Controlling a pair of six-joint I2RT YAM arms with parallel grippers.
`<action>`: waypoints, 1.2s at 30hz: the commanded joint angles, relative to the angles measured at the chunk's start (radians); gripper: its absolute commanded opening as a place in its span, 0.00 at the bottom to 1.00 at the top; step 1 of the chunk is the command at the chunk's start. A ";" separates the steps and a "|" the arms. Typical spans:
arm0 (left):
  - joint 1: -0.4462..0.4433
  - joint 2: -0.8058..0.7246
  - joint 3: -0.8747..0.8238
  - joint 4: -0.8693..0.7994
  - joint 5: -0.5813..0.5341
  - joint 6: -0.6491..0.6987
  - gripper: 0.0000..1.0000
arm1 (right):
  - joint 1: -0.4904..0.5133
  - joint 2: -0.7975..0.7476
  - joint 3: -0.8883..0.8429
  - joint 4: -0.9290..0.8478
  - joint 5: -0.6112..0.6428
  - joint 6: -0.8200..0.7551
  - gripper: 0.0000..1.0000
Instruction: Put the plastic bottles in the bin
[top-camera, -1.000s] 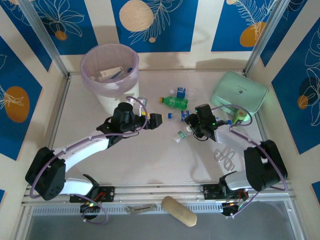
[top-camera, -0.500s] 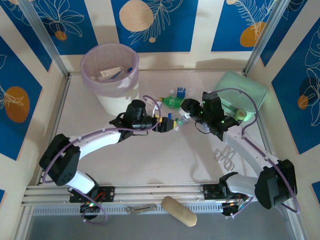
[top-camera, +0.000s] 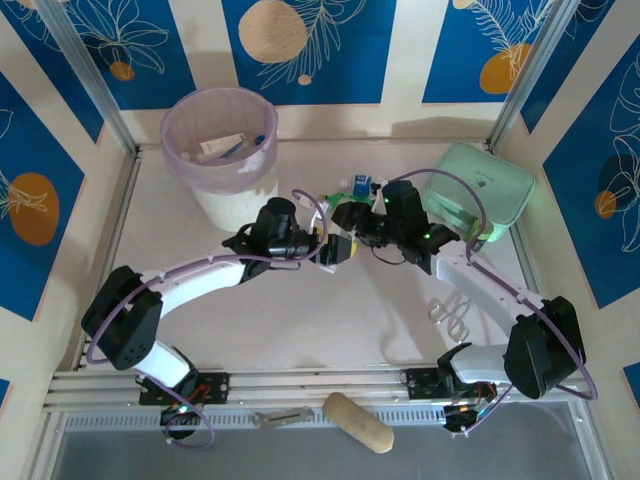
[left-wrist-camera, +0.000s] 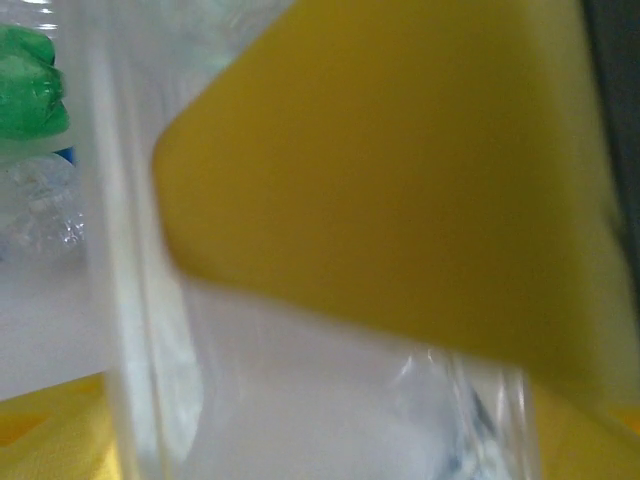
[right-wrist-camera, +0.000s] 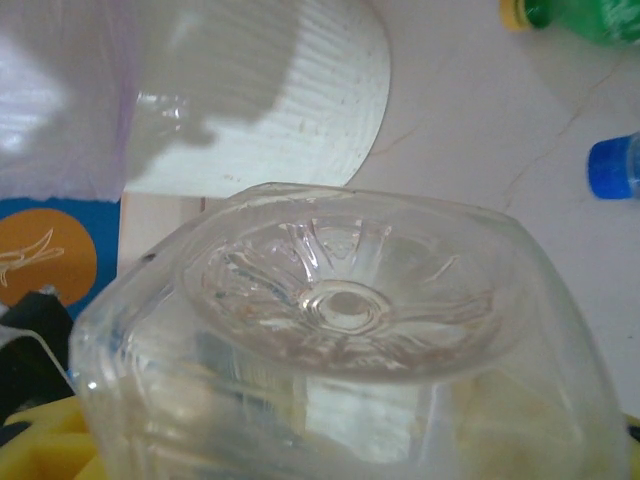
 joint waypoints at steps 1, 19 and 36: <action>-0.005 -0.028 -0.003 0.016 -0.028 0.033 0.87 | 0.014 0.013 0.034 0.031 -0.055 -0.001 0.43; -0.005 -0.070 -0.042 0.057 -0.065 0.025 0.54 | 0.022 0.021 0.041 0.026 -0.053 0.010 0.60; 0.000 -0.051 -0.061 -0.077 -0.190 -0.007 0.55 | -0.105 -0.113 -0.165 0.128 0.003 0.176 0.76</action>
